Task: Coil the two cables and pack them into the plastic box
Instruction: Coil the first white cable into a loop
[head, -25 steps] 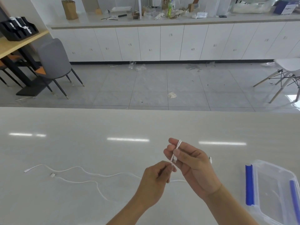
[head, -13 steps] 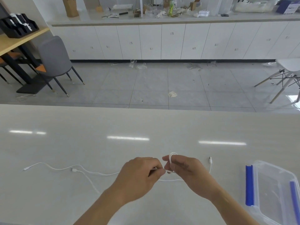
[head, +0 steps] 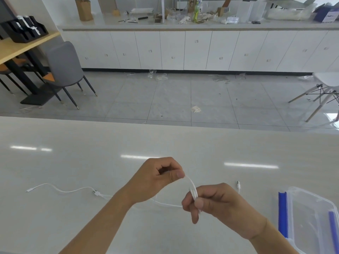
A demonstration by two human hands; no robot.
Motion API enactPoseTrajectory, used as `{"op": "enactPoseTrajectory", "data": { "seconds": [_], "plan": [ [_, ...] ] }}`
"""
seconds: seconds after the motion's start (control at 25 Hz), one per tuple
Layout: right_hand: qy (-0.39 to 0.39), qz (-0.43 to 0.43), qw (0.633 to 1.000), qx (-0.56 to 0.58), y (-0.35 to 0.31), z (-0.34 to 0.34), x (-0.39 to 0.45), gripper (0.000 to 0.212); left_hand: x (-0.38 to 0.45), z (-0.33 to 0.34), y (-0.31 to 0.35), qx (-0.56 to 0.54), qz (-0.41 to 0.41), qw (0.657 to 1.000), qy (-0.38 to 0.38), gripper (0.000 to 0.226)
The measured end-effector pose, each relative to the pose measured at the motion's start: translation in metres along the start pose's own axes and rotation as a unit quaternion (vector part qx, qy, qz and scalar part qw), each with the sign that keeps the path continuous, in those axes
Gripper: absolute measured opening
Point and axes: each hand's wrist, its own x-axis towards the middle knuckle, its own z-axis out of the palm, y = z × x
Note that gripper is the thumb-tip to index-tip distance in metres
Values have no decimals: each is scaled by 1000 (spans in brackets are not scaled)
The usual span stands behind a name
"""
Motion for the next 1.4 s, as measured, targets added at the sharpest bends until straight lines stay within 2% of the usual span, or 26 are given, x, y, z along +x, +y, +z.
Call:
{"op": "enactPoseTrajectory", "data": {
  "seconds": [0.2,0.32,0.36,0.48,0.64,0.72,0.84,1.08,1.24,1.4],
  "plan": [
    [88,-111,978,153,-3,9,9,38,-6,48,-20,-92,-34,992,76,20],
    [164,-115,960,196,-8,7,16,51,-11,70,-24,-77,-32,991,104,34],
    [191,-114,956,193,-7,6,18,52,-12,74,-25,-70,-34,991,108,30],
    [248,-118,950,148,2,4,25,36,-16,80,-27,-30,-61,992,108,22],
    [297,-100,950,-13,20,1,31,29,-20,76,-30,93,-90,989,66,20],
    [287,-75,950,-98,27,-1,33,18,-23,68,-27,148,-97,984,36,20],
    [224,-24,955,-194,35,-10,31,18,-24,48,-16,210,-101,972,18,20],
    [6,72,986,-152,24,-12,14,12,-21,-1,8,275,-38,959,-56,17],
    [-30,73,988,-130,13,-5,12,18,-17,-19,14,206,-14,975,-81,11],
    [-60,52,993,-89,4,0,11,21,-11,-21,10,94,3,994,-63,8]
  ]
}}
